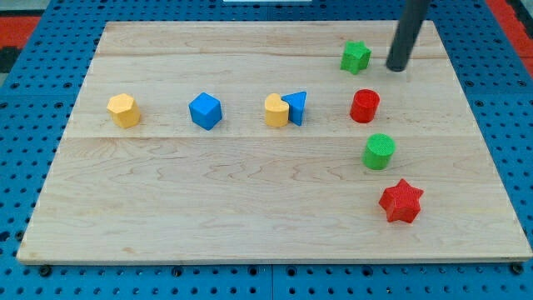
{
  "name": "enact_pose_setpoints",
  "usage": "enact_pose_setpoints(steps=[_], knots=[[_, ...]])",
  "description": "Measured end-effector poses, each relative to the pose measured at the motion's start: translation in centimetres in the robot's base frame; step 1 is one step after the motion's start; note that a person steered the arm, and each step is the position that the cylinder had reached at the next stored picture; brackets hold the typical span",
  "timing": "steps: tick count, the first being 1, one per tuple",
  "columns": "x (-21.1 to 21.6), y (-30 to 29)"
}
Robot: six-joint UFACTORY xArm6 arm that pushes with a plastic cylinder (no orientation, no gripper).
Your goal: Move the green star to the top left corner of the board
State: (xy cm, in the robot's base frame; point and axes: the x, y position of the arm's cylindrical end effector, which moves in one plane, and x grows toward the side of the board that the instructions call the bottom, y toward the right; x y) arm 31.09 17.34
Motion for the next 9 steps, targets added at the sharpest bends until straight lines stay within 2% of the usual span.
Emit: enact_pose_setpoints(steps=[1, 2, 3, 4, 5, 6, 7, 8, 9], knots=[[-4.2, -10.4], [-6.9, -11.2], [-5.6, -4.0], [-1.6, -2.1], [-4.2, 2.3], [-9.0, 2.7], [-8.8, -1.5], [-8.8, -11.0], [-8.9, -13.9]])
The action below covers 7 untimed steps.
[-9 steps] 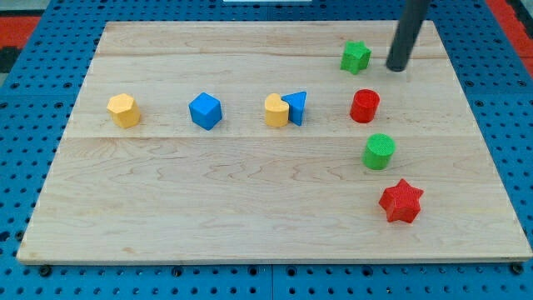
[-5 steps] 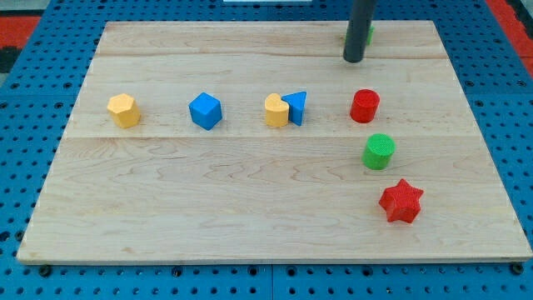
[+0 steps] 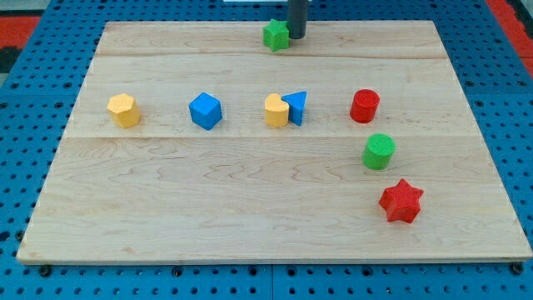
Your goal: Move the green star to the top left corner of the board
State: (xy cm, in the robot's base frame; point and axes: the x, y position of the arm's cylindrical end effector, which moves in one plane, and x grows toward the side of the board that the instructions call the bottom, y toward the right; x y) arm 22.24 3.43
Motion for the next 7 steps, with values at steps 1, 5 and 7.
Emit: enact_pose_setpoints(steps=[1, 5, 7], knots=[[0.8, -4.0], [1.0, -23.8], [1.4, -21.3]])
